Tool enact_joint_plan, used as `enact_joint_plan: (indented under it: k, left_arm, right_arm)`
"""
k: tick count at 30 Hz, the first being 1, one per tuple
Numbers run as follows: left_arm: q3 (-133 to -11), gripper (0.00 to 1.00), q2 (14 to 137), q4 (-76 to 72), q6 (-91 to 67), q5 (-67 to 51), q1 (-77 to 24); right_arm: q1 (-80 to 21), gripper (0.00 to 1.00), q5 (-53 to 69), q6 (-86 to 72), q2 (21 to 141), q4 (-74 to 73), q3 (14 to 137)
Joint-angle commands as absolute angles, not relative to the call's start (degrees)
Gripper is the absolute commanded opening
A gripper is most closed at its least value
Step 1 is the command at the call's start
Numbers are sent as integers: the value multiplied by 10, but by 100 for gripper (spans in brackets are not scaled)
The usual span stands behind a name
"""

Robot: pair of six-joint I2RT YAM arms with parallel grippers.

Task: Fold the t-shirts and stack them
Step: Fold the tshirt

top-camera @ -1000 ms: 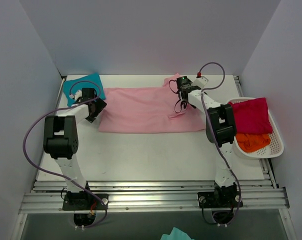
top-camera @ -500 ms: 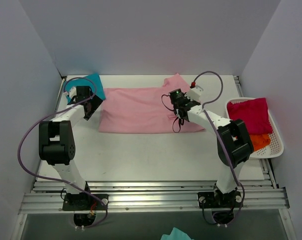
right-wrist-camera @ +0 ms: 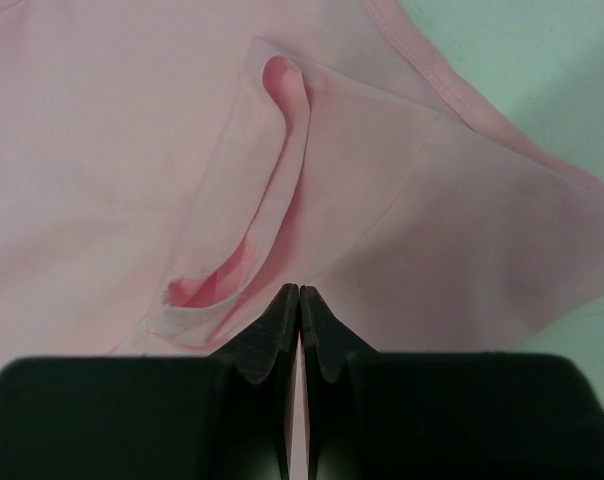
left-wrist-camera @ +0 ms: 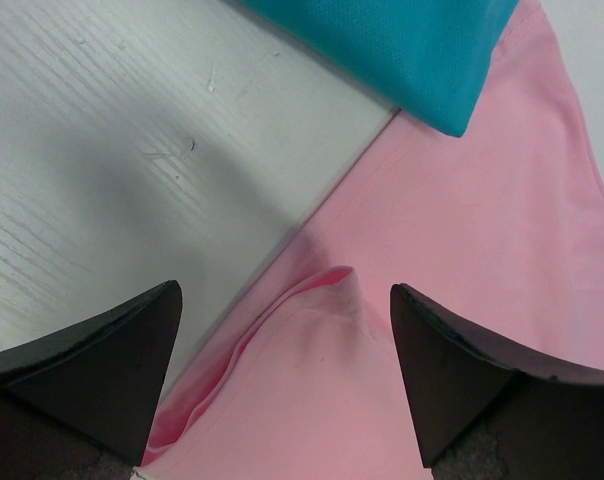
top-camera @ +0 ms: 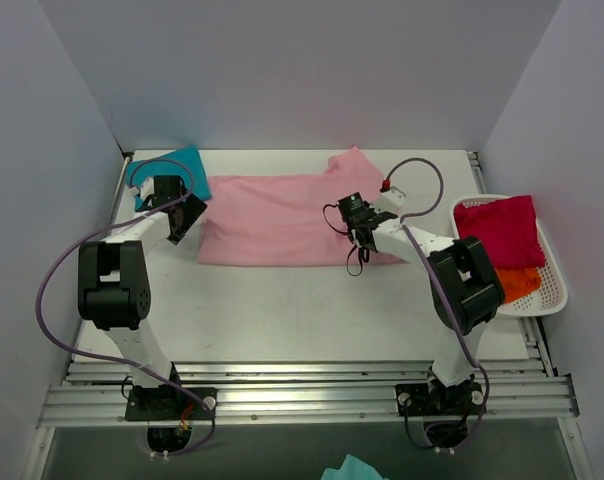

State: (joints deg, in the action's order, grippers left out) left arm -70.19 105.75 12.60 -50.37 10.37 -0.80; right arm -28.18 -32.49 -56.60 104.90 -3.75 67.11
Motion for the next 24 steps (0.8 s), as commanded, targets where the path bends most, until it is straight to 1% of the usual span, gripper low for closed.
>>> enact_joint_plan:
  k: [1, 18, 24]
  left_arm:
    - [-703, 94, 1049, 102, -497, 100, -6]
    - [-693, 94, 1051, 91, -494, 98, -6]
    - [-692, 94, 1054, 86, -492, 94, -4]
  right_arm:
    - [-284, 0, -337, -578, 1066, -50, 684]
    - [-269, 0, -332, -571, 1136, -30, 729]
    - [-254, 0, -330, -566, 1164, -31, 766]
